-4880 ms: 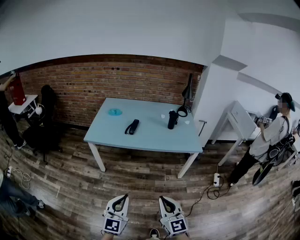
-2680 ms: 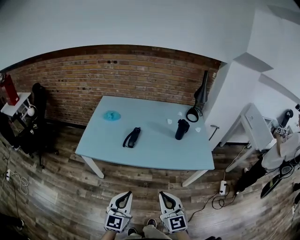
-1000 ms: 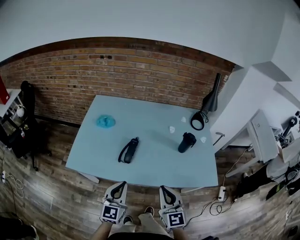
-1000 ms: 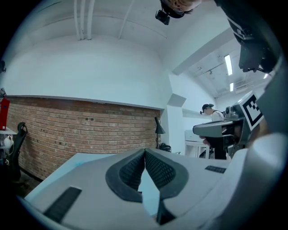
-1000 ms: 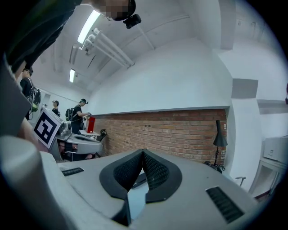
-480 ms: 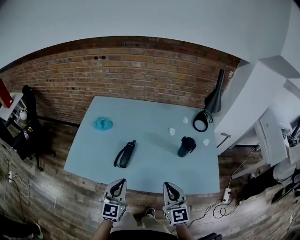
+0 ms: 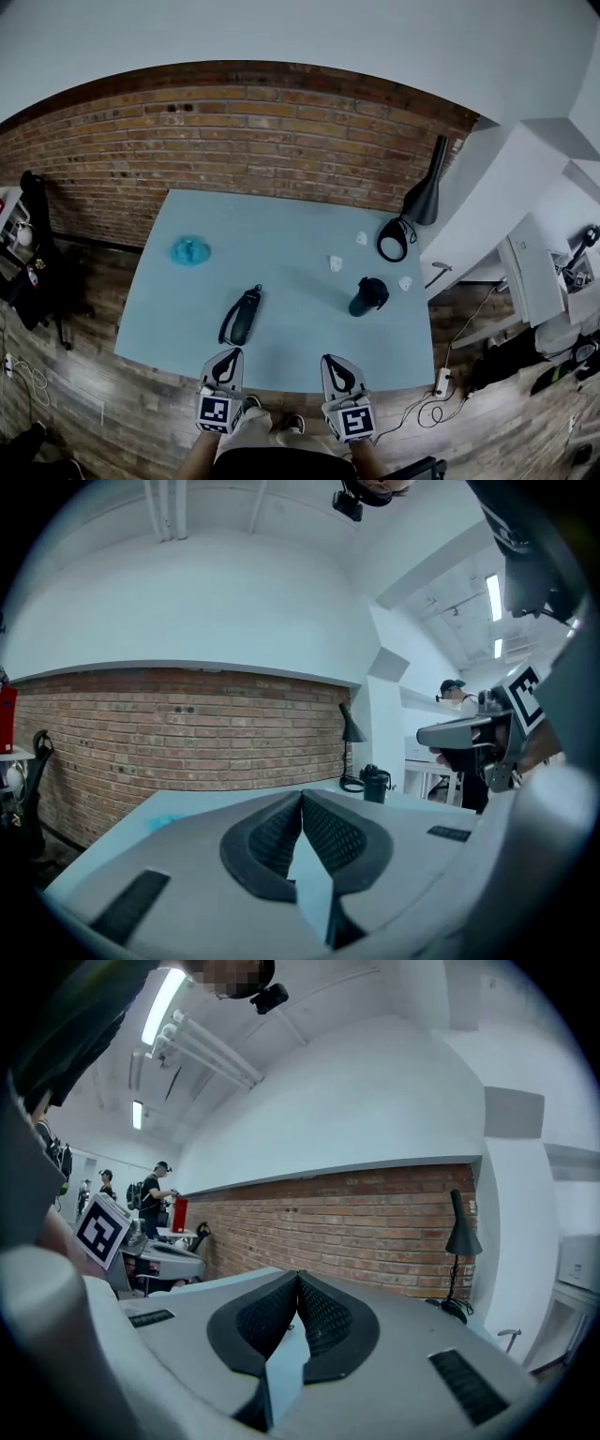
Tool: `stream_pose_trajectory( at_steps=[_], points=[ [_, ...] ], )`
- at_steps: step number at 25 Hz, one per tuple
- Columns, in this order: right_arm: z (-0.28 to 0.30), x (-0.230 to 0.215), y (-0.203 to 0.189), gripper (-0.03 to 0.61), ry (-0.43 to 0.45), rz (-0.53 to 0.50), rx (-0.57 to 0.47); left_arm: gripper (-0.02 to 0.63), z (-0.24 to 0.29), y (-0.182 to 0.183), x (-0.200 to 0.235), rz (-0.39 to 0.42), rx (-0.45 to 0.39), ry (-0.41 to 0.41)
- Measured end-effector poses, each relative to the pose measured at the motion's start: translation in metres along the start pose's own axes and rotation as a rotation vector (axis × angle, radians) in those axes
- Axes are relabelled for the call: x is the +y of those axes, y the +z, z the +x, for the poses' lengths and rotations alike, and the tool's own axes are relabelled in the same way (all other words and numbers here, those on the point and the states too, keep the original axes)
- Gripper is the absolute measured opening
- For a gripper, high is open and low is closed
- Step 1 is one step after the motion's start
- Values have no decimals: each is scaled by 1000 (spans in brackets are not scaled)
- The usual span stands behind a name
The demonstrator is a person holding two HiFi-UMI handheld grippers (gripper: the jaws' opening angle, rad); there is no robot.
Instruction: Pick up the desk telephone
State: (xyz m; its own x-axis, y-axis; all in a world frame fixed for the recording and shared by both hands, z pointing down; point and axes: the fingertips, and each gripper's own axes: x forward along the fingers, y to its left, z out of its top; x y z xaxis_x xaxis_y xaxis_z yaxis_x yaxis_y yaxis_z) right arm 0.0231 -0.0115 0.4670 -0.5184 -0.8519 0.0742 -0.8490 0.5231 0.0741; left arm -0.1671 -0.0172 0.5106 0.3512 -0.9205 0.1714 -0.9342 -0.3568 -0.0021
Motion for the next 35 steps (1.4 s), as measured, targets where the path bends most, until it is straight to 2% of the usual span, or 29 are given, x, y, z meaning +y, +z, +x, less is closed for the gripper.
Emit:
stream_pose_trajectory(
  at_steps=[3, 7, 9, 11, 17, 21, 23, 24, 25, 26, 27, 29, 31, 35],
  points=[
    [22, 7, 10, 21, -8, -17, 13, 29, 13, -10, 21, -22, 41, -21],
    [60, 26, 17, 21, 8, -17, 84, 29, 35, -16, 56, -40, 90, -36],
    [73, 39, 20, 22, 34, -13, 81, 63, 41, -23, 66, -51, 113, -46],
    [78, 45, 19, 21, 56, -21, 53, 63, 48, -32, 67, -64, 134, -46],
    [107, 25, 13, 21, 105, -37, 28, 63, 80, -43, 70, -69, 191, -9],
    [124, 9, 11, 21, 131, 16, 33, 95, 98, -57, 74, -73, 276, 15],
    [130, 1, 9, 21, 144, 33, 29, 161, 109, -69, 79, -87, 346, 21],
    [132, -3, 7, 21, 150, 41, 22, 216, 115, -77, 79, -100, 389, 18],
    [133, -7, 5, 21, 153, 54, 15, 302, 120, -86, 78, -112, 434, 10],
    [133, -12, 2, 21, 156, 63, 12, 350, 126, -96, 76, -119, 479, -2],
    [132, -17, -1, 21, 161, 59, 16, 353, 131, -106, 73, -121, 523, -17],
    [130, -30, -10, 23, 166, 42, 34, 397, 138, -127, 64, -115, 609, -48],
    [129, -45, -16, 21, 149, 48, 50, 397, 142, -141, 58, -98, 677, -65],
    [137, -67, -24, 21, 107, 86, 60, 399, 145, -152, 64, -90, 728, -55]
  ],
)
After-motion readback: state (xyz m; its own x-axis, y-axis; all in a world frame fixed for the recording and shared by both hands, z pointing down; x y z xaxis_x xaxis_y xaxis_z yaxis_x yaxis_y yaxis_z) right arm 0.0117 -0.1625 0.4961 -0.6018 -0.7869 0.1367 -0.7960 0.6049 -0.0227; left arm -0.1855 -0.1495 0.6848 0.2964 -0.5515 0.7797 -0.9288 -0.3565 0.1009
